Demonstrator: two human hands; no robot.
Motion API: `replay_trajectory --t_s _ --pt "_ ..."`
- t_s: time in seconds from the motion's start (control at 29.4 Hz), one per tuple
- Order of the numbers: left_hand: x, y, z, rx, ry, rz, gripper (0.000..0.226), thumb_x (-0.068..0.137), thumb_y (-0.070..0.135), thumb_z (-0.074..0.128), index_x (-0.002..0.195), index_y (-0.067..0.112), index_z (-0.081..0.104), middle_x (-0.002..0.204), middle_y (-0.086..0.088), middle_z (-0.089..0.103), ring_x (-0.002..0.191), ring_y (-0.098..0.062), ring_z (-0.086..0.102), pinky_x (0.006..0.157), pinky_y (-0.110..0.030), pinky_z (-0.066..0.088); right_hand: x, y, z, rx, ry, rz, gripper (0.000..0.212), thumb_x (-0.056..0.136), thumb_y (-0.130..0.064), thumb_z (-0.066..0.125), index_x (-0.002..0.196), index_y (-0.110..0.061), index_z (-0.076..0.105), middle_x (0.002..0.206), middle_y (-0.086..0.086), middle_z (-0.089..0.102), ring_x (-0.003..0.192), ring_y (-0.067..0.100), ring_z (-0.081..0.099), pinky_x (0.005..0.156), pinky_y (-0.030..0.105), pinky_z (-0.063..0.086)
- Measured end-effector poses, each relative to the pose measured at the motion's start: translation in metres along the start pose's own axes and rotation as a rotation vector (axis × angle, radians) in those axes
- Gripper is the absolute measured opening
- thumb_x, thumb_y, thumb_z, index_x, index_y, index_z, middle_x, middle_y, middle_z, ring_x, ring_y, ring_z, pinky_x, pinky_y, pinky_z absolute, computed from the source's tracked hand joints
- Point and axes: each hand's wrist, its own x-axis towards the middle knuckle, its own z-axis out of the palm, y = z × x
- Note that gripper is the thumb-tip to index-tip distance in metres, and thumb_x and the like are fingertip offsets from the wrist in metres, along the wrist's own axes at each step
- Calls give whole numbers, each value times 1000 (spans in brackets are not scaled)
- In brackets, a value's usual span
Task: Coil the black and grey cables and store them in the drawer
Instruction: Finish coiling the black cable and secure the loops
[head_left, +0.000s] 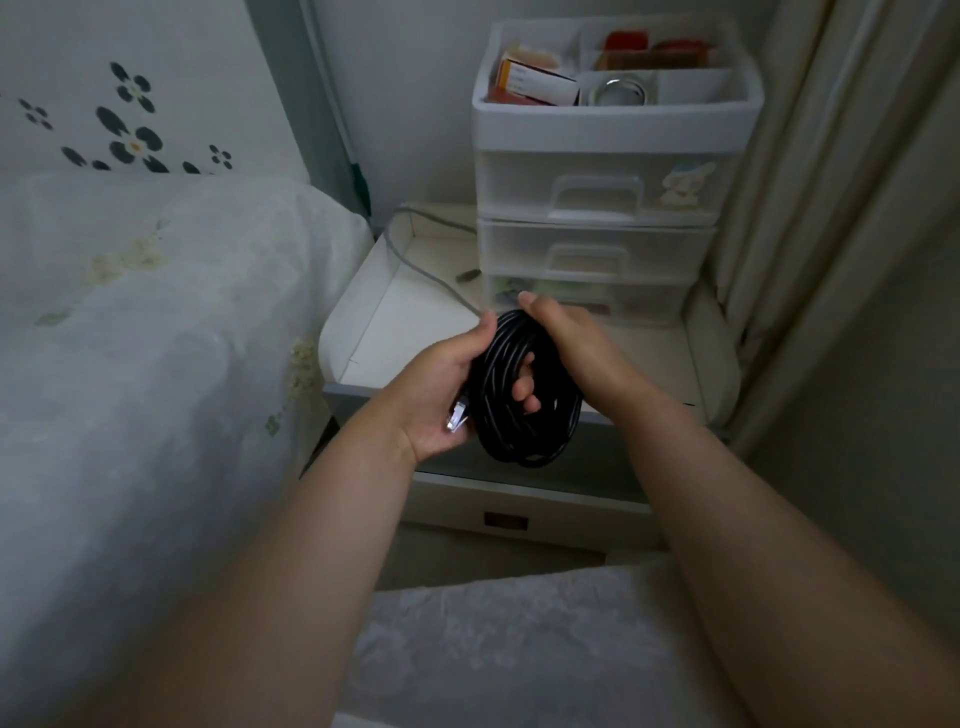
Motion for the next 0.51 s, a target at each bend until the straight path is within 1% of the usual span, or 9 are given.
replay_trajectory --t_s 0.07,0.14,0.2,0.27,0.34,0.37,0.41,0.44,0.51 --pt "3 -4 10 115 98 53 68 80 65 43 104 3 55 57 -2 54 63 -18 57 99 -44 45 5 6 -5 -52 15 -13 45 90 -51 49 77 -10 62 61 12 61 48 24 54 61 37 47" --pt "5 -7 16 209 166 113 63 76 60 53 99 1 55 52 0 52 57 -15 56 102 -49 45 7 10 -8 -57 5 -10 47 88 -52 49 79 -9 64 64 13 63 53 26 57 65 43 50" --pt "7 -8 17 226 228 110 53 80 52 59 93 0 57 49 0 49 52 -15 54 100 -49 46 7 12 -12 -72 -10 12 46 88 -53 48 79 -11 65 66 11 66 59 25 62 77 47 52" --pt "10 -8 17 235 276 71 40 89 43 59 90 3 58 48 0 48 50 -16 52 95 -46 48 7 15 -15 -111 -35 37 45 90 -53 45 76 -15 66 66 6 68 64 21 65 88 47 51" --pt "13 -9 16 242 312 35 33 92 39 58 87 6 58 48 -1 48 51 -16 52 87 -42 50 9 20 -17 -187 -15 52 50 90 -59 42 76 -19 68 73 4 71 74 20 68 91 44 51" --pt "14 -9 15 248 332 26 33 92 39 59 86 7 59 49 -1 49 52 -17 52 84 -39 49 11 24 -19 -243 46 50 53 90 -61 40 80 -18 69 79 3 72 81 21 68 91 41 50" --pt "15 -9 13 256 358 24 33 91 40 60 85 8 59 49 -1 49 53 -17 53 81 -38 48 16 29 -24 -319 141 44 55 93 -59 38 86 -16 70 88 6 72 88 22 67 89 38 50" --pt "17 -8 11 266 387 28 33 91 40 61 85 8 60 50 0 50 54 -17 52 80 -37 48 21 36 -31 -421 256 47 53 96 -53 36 93 -12 69 98 10 71 93 24 64 88 38 48" --pt "18 -5 7 280 431 48 32 90 41 62 84 9 60 50 0 51 54 -17 52 79 -37 47 29 50 -53 -665 452 115 31 99 -31 41 104 -14 66 115 15 63 97 28 59 86 37 46"
